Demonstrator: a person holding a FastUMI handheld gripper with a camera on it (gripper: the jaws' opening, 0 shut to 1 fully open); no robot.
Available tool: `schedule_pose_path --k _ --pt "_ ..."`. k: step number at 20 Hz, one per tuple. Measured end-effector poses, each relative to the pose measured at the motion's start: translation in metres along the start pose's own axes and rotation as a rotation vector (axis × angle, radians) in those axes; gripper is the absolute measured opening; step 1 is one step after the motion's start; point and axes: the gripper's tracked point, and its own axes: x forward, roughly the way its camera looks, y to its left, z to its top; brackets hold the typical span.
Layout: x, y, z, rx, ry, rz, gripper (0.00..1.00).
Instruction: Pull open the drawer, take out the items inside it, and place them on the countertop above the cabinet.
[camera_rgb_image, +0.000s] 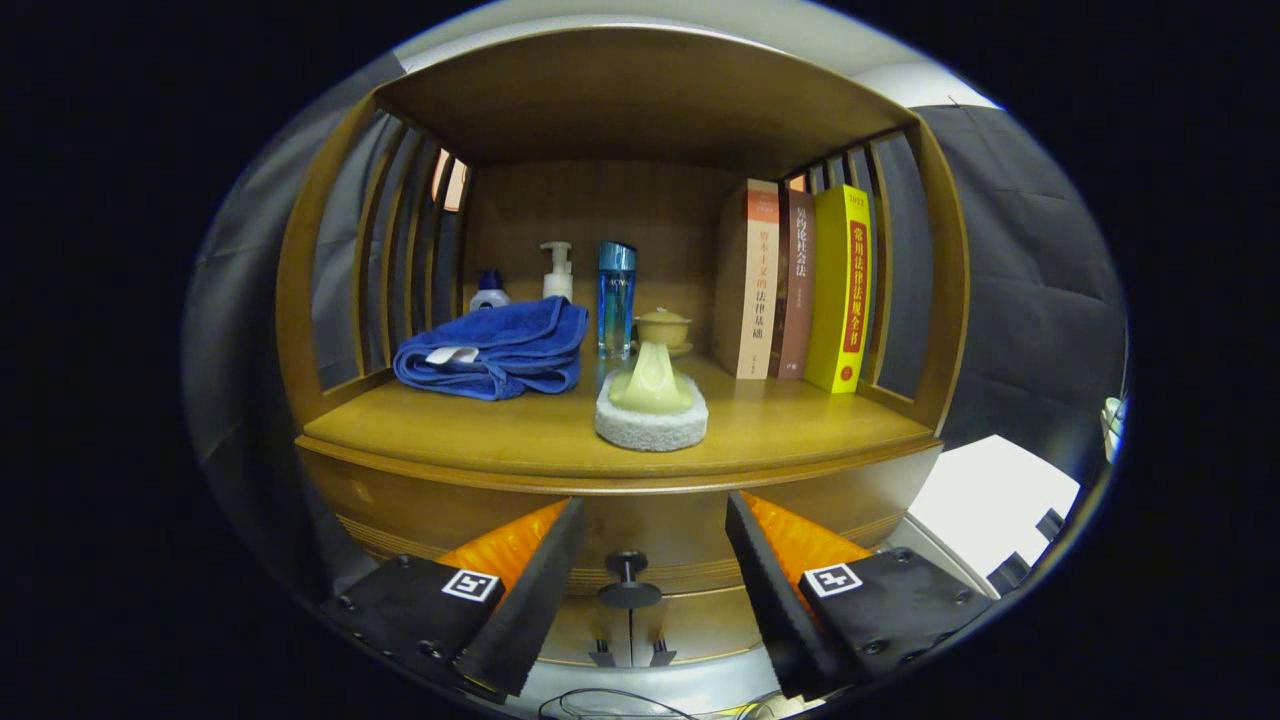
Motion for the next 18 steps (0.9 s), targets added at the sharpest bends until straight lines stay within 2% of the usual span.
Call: schedule_pose_path --k 5,13,15,18 --pt "-0.016 0.002 0.058 0.004 -0.041 0.029 0.96" --pt "-0.048 0.004 0.191 0.045 -0.145 0.078 0.95" --pt "-0.058 -0.001 0.212 0.044 -0.171 0.081 0.95" --pt "-0.065 -0.006 0.219 0.002 -0.178 0.073 0.95"
